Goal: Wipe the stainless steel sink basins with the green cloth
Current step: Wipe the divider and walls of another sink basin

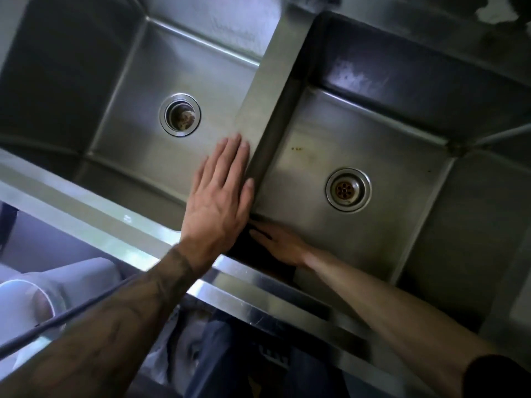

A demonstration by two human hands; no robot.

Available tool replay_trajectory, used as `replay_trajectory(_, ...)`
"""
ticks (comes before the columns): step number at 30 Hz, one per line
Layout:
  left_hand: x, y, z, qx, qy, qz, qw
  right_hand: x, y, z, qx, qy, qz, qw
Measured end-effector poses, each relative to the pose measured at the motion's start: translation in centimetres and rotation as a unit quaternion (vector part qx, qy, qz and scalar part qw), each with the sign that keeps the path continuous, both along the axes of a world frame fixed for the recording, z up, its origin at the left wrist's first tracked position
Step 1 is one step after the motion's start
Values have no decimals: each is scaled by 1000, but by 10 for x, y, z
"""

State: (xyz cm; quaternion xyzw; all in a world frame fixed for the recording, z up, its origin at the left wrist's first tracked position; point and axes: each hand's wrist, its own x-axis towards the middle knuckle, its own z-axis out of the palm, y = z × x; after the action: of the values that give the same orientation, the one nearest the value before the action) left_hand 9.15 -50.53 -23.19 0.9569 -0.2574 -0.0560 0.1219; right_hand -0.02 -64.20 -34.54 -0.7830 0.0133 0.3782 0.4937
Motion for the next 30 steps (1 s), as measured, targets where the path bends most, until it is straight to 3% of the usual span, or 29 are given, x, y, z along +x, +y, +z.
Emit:
replay_trajectory(5, -66, 14, -1, 27, -19, 65, 997, -36, -19, 21, 40, -127, 14, 991)
replay_trajectory(10, -96, 18, -8, 62, -50, 81, 994, -36, -34, 6, 2, 4, 49, 999)
replay_trajectory(17, -95, 19, -12, 45, -44, 94, 994, -75, -57, 26, 23, 14, -26, 999)
replay_trajectory(24, -96, 20, -13, 43, -55, 97, 993, -63, -60, 2, -20, 33, 30, 999)
replay_trajectory(30, -96, 21, -13, 43, -43, 98, 993, -109, -84, 38, 53, -2, -33, 998)
